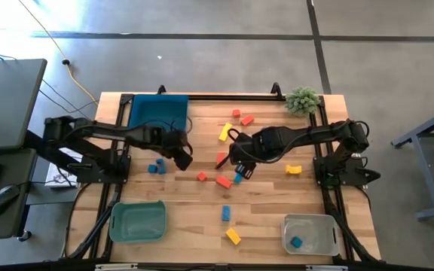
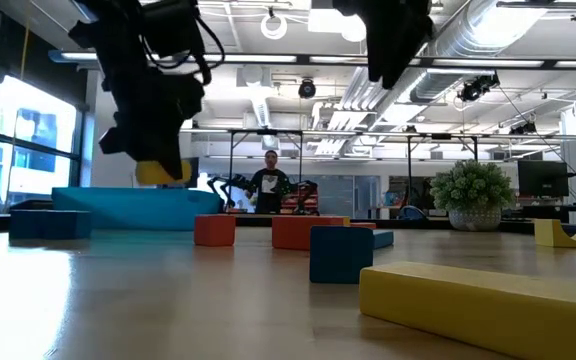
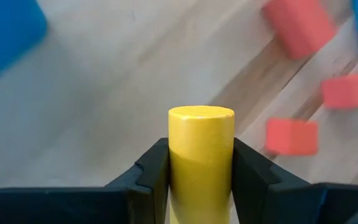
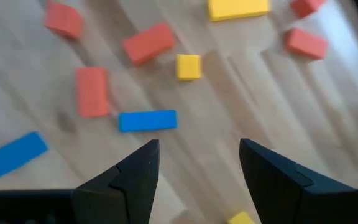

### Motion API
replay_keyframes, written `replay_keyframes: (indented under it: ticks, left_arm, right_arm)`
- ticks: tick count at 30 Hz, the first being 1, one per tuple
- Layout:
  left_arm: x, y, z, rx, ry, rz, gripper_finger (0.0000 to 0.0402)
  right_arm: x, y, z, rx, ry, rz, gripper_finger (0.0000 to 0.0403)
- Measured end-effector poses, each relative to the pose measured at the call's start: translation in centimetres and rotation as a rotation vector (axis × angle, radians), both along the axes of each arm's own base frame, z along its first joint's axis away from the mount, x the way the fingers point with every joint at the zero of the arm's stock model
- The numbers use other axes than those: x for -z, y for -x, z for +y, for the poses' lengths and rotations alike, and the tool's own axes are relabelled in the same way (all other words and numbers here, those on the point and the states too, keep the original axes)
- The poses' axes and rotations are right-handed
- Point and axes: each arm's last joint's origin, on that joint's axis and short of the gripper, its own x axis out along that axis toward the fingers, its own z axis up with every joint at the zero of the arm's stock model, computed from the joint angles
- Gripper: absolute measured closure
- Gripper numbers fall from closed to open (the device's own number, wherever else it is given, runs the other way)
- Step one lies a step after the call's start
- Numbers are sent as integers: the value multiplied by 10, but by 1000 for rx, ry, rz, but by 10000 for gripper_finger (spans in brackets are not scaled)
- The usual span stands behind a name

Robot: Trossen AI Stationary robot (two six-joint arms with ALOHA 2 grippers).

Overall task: Sort & place blocks by color
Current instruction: Put the yellow block into the dark blue bin

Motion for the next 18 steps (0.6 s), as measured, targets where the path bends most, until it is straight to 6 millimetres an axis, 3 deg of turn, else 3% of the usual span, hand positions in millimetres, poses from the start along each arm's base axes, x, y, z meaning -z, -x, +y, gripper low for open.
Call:
replay_keyframes:
  ticks: [11,18]
  left_arm:
    - [-43,40,37,28,-275,-75,299]
    - [-48,66,69,23,-425,35,299]
  right_arm:
    - [-5,-17,3,-5,-68,-179,192]
    - [-8,-24,5,-8,-79,-259,192]
